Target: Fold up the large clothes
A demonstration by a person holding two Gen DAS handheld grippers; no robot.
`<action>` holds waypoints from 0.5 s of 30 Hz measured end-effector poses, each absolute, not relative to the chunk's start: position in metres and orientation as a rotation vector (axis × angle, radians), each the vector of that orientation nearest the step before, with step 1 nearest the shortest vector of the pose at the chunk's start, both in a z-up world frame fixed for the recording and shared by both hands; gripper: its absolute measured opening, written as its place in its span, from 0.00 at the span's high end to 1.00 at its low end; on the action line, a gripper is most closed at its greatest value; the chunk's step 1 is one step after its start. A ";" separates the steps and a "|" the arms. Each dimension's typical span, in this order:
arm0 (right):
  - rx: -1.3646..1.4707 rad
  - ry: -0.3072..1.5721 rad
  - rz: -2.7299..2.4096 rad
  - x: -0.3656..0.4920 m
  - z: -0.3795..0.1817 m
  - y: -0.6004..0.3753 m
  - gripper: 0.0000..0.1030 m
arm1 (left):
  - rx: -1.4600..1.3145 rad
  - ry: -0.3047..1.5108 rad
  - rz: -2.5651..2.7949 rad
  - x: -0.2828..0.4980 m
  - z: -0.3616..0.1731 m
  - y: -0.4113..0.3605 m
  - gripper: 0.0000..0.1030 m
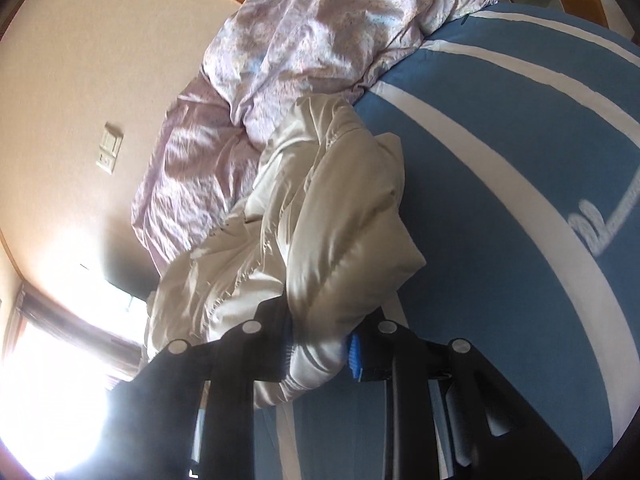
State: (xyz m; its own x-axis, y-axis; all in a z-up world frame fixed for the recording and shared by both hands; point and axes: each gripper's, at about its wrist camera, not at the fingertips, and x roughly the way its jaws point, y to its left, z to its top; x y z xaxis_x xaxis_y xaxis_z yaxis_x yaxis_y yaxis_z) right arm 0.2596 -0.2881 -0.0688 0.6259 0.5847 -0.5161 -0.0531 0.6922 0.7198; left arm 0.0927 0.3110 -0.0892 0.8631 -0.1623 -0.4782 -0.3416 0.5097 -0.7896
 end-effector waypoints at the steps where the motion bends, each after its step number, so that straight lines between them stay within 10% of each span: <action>1: 0.718 0.826 0.407 0.255 -0.070 -0.288 0.78 | -1.053 0.539 0.116 0.088 -0.091 0.312 0.82; 5: 0.604 0.840 0.368 0.241 -0.070 -0.281 0.70 | -1.068 0.554 0.137 0.081 -0.101 0.314 0.78; 11: 0.432 0.747 0.192 0.224 -0.054 -0.283 0.30 | -1.030 0.571 0.180 0.082 -0.101 0.311 0.54; 15: 0.320 0.636 0.061 0.211 -0.032 -0.283 0.30 | -1.013 0.563 0.192 0.082 -0.101 0.308 0.38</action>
State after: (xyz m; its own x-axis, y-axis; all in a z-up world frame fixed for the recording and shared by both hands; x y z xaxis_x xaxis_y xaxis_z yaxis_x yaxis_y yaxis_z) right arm 0.2112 -0.2830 -0.0323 0.8046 0.1533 -0.5737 0.0417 0.9492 0.3120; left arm 0.0824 0.3077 -0.1007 0.8427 -0.1032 -0.5284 -0.4044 0.5266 -0.7478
